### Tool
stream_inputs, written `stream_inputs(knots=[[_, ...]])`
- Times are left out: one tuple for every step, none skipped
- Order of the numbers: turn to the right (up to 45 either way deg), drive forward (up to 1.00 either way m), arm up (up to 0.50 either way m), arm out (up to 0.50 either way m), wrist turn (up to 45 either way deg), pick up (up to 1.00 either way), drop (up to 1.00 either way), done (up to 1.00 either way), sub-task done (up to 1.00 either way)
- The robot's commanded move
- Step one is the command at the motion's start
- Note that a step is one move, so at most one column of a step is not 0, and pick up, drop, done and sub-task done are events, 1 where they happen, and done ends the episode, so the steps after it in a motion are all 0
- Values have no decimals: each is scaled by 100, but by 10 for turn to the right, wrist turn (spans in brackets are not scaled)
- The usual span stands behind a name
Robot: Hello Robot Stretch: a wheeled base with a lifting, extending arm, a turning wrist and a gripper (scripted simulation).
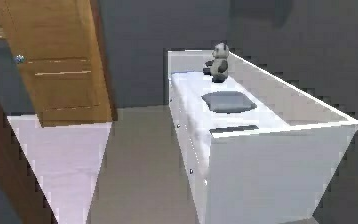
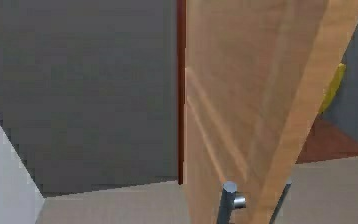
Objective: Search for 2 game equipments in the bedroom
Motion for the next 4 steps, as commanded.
stream_inputs(knots=[[-270,0,0,0,0,0,0,0,0],[0,100,0,0,0,0,0,0,0],[0,15,0,0,0,0,0,0,0],[-450,0,0,0,0,0,0,0,0]])
